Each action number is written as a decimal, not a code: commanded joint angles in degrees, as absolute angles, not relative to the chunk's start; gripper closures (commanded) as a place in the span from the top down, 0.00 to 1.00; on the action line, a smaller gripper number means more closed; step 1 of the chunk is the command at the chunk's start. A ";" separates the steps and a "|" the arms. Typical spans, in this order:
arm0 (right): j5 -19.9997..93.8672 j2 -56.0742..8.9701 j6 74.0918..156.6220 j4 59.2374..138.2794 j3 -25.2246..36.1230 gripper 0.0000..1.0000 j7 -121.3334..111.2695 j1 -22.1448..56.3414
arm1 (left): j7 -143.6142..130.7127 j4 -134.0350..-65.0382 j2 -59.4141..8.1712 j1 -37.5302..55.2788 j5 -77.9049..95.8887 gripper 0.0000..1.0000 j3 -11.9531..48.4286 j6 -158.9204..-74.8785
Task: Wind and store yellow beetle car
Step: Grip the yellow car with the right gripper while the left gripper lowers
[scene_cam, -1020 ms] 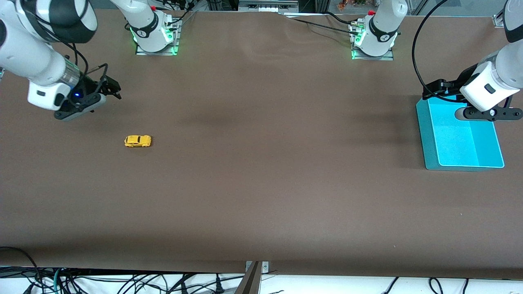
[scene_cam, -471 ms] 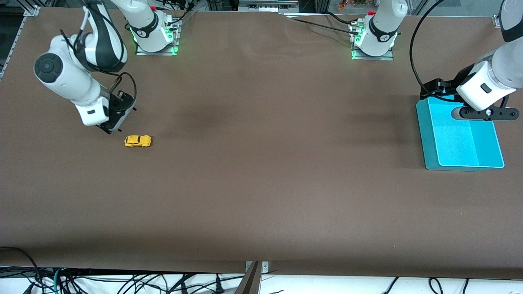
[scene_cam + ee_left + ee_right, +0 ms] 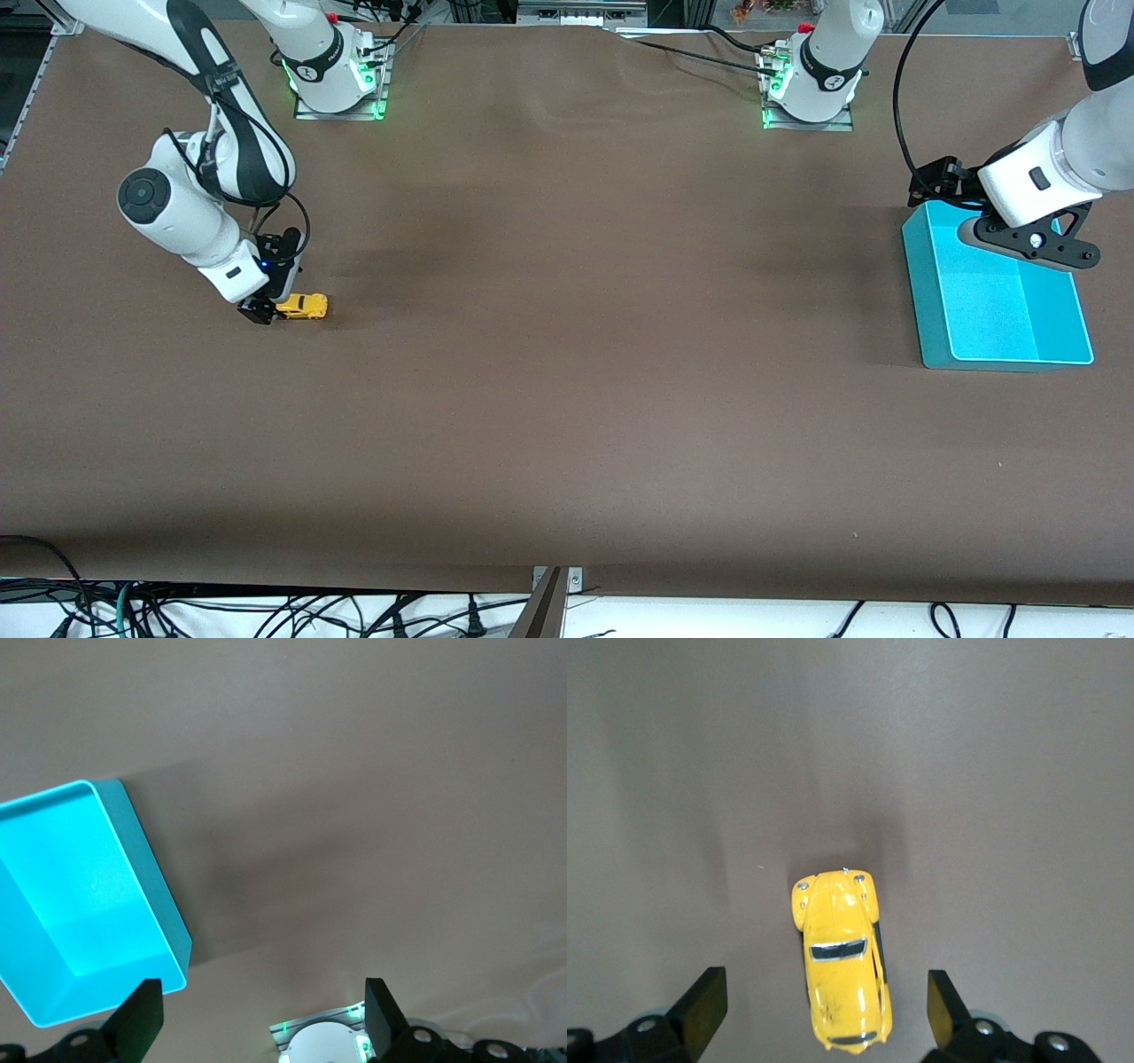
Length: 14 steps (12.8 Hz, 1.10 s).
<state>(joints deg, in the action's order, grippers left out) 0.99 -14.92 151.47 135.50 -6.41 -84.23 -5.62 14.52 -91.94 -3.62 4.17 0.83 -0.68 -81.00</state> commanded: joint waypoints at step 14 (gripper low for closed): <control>0.09 -12.49 149.27 133.69 -14.57 0.00 -88.34 -7.38 | 37.00 -90.88 -4.92 7.29 0.35 1.00 -0.70 -78.05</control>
<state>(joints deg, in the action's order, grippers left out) 0.79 -16.50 152.94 134.07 -10.13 -88.78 -6.77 35.98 -91.94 -4.59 5.83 0.83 -0.54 -79.01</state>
